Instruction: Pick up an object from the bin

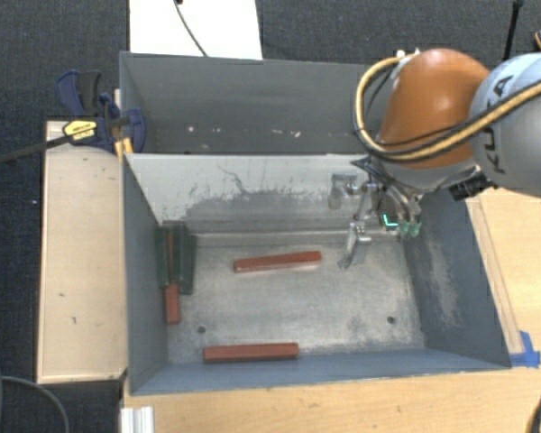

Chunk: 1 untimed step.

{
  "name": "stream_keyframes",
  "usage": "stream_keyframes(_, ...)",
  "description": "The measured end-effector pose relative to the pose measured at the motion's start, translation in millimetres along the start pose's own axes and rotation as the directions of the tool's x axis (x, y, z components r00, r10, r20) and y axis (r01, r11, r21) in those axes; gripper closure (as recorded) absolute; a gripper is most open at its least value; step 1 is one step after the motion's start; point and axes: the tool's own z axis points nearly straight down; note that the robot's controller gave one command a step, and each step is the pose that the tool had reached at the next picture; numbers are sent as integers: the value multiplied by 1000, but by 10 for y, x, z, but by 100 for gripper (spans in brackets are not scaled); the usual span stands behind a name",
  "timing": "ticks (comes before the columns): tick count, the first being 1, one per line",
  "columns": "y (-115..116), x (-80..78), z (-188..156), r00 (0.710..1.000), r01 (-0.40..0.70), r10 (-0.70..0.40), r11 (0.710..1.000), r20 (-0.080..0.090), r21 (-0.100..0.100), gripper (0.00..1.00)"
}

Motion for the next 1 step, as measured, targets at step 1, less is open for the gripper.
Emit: stream_keyframes(1,662,17,1266,996,-88,88,996,0,-2,0)
